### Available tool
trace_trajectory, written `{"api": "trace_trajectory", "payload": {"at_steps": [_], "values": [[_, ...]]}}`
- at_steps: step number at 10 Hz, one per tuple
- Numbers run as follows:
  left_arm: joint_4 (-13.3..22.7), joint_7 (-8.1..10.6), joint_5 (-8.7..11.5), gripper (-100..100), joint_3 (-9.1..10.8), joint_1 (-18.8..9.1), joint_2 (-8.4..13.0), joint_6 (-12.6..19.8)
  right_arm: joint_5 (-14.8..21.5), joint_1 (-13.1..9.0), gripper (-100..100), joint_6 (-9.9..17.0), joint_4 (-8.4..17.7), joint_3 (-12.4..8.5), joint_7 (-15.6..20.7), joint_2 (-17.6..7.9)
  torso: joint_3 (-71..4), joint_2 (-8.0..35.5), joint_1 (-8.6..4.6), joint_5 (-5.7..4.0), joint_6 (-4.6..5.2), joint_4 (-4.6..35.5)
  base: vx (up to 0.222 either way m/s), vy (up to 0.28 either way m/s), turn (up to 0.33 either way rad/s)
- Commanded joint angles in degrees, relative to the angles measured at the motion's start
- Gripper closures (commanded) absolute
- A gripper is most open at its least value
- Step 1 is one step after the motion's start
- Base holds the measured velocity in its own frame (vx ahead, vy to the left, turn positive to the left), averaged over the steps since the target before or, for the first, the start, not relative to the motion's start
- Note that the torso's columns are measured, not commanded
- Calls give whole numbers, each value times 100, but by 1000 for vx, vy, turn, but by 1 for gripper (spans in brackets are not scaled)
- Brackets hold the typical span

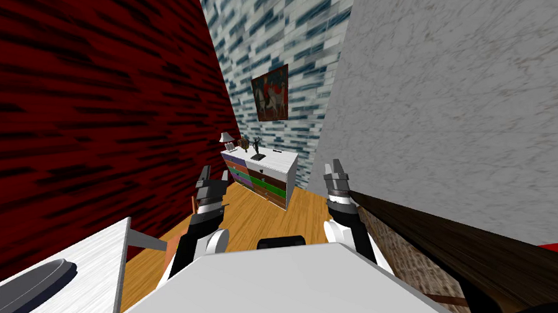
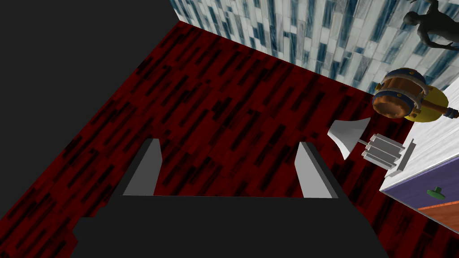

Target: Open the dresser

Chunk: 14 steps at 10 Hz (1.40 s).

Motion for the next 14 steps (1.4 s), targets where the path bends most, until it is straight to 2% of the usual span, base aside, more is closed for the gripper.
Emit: {"api": "trace_trajectory", "payload": {"at_steps": [1, 9, 10, 11, 14], "values": [[0, 0, 0, 0, 0, 0, 0, 0, 0, 0, 0, 0, 0, 0, 0, 0, -467, 232, 0, 0, 0, 235, 0, 0, 0], [-2, 0, 0, 0, 0, 0, 0, -1, 0, 0, 0, -1, -2, 0, 0, 0, -7073, 3539, 0, 0, 0, 3537, 0, 0, 0], [62, -5, -7, -100, -9, -24, 219, -2, 0, 0, 0, -1, -2, 0, 0, 0, -7919, 3962, 0, 0, 0, 3960, 22, 2, -20], [124, -10, -14, -100, -17, -48, 359, -3, 0, 0, 0, 0, 0, 0, 0, 0, -8316, 4150, 2, 1, 0, 4148, 35, 13, -27], [406, -33, -44, -100, -55, -155, 678, -9, 0, 1, 0, 0, 1, 0, 0, 0, -8462, 4218, 3, 1, 0, 4224, 60, 24, -36]]}}
